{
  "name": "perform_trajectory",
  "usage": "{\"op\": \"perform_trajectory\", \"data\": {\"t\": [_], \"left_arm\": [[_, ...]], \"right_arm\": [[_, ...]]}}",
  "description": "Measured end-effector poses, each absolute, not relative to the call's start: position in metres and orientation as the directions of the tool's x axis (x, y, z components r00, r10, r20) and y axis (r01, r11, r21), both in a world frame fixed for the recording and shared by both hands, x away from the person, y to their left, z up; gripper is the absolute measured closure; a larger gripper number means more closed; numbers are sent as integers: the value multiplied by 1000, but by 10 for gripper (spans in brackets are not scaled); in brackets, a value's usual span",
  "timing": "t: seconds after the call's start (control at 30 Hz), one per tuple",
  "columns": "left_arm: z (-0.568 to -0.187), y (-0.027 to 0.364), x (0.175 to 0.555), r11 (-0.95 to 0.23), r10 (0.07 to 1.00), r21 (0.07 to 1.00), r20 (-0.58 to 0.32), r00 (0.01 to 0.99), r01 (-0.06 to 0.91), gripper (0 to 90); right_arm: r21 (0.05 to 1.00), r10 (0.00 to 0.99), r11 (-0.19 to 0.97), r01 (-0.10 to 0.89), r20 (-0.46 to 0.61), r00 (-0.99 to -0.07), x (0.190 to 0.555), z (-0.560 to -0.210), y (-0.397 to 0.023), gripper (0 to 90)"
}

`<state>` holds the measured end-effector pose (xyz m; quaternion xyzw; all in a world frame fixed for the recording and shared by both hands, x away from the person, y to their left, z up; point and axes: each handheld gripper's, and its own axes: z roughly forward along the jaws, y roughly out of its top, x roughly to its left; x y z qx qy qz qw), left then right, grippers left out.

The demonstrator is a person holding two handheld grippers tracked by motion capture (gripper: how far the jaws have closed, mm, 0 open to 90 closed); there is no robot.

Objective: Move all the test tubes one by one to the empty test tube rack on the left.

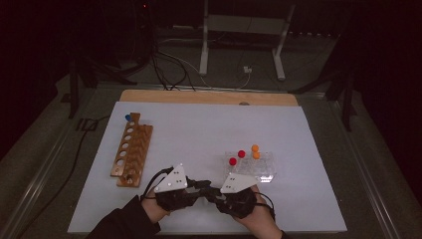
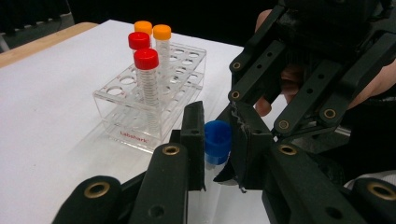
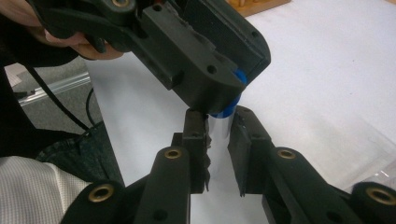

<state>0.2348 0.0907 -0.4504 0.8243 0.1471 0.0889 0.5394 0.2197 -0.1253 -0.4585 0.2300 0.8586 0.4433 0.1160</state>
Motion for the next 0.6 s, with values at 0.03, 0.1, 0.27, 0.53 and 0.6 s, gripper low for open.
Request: {"op": "perform_trajectory", "data": {"t": [0.03, 0.1, 0.27, 0.53, 0.6], "left_arm": [[-450, 91, 235, -373, 338, 916, -12, 941, 146, 778], [-449, 92, 235, -369, 345, 918, -8, 939, 143, 779], [-445, 99, 238, -363, 368, 921, 0, 930, 144, 779], [-440, 109, 246, -359, 411, 922, 16, 912, 145, 780], [-436, 114, 249, -360, 425, 921, 22, 905, 146, 780]], "right_arm": [[816, 497, 499, 291, 6, -868, 220, -458, -126, 760], [823, 501, 486, 295, 14, -865, 220, -458, -126, 718], [841, 531, 445, 308, 30, -847, 221, -455, -132, 581], [871, 576, 365, 328, 65, -815, 222, -449, -142, 246], [881, 583, 349, 318, 61, -810, 221, -446, -144, 173]]}}
